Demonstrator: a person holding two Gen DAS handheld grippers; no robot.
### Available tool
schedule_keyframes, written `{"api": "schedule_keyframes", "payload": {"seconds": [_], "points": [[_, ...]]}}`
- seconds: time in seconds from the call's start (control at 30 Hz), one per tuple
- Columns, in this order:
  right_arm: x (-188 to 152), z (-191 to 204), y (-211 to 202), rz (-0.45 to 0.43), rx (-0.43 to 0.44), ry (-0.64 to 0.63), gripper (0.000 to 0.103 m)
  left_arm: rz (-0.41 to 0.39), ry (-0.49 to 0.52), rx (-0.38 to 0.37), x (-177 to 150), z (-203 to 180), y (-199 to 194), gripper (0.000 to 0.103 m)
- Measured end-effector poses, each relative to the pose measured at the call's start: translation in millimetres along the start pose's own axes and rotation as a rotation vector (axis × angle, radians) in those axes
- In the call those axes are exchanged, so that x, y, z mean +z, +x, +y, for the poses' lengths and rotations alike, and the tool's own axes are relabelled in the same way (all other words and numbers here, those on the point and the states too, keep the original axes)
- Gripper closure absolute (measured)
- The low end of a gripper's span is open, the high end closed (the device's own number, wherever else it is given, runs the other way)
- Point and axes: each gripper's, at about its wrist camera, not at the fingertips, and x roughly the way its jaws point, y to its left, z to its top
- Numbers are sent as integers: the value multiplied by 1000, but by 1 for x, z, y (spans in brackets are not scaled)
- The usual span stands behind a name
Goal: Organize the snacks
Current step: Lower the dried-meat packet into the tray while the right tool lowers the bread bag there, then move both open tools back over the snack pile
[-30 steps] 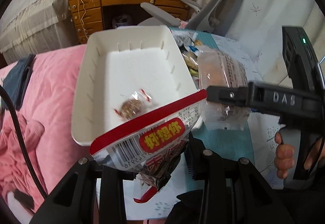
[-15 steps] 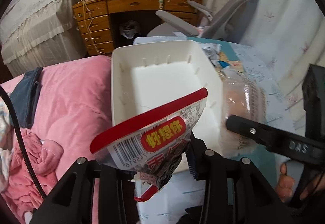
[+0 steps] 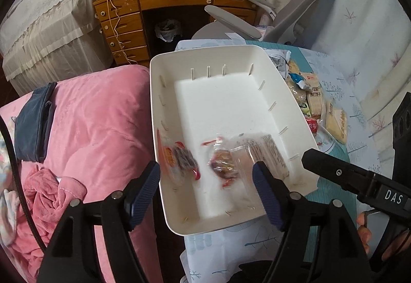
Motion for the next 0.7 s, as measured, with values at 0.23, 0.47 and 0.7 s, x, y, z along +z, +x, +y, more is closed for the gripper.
{"api": "schedule_keyframes", "payload": {"seconds": [0.23,0.47,0.7], "points": [[-4,-4,-9,-14,-16,-8,14,19,28,-25,1,-15,-5,27],[-8,-14,-31,-56,-61,-42,14,47,26,-58,8,-38,-12,26],[-12,-32,-55,-95,-128,-88,14,88,32,-70,11,-72,-14,25]]}}
